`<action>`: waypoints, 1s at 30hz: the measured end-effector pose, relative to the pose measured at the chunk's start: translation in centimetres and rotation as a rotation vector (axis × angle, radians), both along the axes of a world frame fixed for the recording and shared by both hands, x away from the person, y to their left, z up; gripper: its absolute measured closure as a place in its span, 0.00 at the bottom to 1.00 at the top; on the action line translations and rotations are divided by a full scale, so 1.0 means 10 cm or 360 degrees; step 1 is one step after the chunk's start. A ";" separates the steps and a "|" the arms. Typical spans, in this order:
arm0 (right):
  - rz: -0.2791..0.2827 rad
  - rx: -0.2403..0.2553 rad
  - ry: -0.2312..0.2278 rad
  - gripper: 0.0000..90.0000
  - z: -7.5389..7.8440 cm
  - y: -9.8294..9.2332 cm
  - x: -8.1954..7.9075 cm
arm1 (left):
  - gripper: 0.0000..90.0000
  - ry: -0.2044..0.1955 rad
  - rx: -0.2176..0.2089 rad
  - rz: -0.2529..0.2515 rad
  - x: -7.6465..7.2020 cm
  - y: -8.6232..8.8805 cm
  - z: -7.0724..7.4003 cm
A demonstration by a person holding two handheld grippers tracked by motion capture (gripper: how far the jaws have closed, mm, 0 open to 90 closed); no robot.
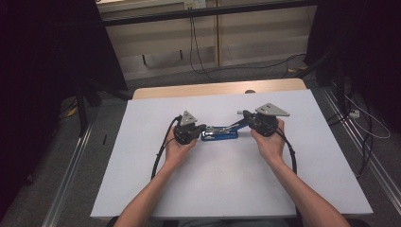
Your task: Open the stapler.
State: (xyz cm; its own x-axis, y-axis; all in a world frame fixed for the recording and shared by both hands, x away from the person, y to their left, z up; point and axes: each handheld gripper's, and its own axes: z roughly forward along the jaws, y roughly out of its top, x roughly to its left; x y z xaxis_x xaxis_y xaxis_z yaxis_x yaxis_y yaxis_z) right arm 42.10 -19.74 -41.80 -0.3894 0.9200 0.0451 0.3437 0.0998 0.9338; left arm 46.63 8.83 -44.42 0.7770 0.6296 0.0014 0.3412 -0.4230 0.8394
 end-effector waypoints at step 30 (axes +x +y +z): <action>-0.0005 -0.0059 0.0083 1.00 -0.19 -0.28 -0.10 | 1.00 0.0016 -0.0016 -0.0005 0.01 0.00 0.00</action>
